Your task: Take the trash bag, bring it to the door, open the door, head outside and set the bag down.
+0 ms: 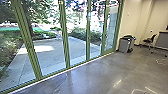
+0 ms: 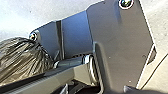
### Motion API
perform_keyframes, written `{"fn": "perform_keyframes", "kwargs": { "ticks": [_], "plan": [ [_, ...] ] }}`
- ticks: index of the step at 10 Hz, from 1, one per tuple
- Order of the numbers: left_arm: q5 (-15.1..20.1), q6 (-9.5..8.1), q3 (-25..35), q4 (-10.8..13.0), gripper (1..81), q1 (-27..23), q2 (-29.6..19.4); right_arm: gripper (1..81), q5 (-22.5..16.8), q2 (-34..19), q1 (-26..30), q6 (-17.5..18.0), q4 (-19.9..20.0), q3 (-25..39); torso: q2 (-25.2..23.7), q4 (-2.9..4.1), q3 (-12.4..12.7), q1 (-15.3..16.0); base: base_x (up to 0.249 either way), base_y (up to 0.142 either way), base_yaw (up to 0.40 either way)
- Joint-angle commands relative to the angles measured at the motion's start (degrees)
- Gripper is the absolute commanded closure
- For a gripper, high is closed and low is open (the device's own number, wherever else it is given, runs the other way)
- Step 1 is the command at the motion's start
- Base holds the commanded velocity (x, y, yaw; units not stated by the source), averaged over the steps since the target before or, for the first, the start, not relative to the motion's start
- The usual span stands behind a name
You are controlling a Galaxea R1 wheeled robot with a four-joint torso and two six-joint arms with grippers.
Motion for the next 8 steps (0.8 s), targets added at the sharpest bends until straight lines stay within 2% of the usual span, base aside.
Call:
{"fn": "perform_keyframes", "kwargs": {
  "ticks": [1, 5, 8],
  "plan": [
    [4.86, 0.61, -0.29, 0.15, 81.1, -3.07, 0.03, 1.0, -3.53, 0.53, 2.31, -0.12, -0.31, 0.21, 0.00, 0.00, 0.00, 0.00, 0.000, 0.000, -0.207],
    [4.86, 0.61, -0.29, 0.15, 81.1, -2.99, 0.03, 1.0, -3.53, 0.53, 2.31, -0.12, -0.31, 0.21, 0.00, 0.00, 0.00, 0.00, 0.000, 0.000, -0.168],
    [4.86, 0.78, -0.29, 0.15, 81.1, -2.90, -0.06, 1.0, -3.53, 0.62, 2.31, -0.12, -0.31, 0.21, 0.00, 0.00, 0.00, 0.00, 0.000, 0.000, -0.070]
  ]
}}
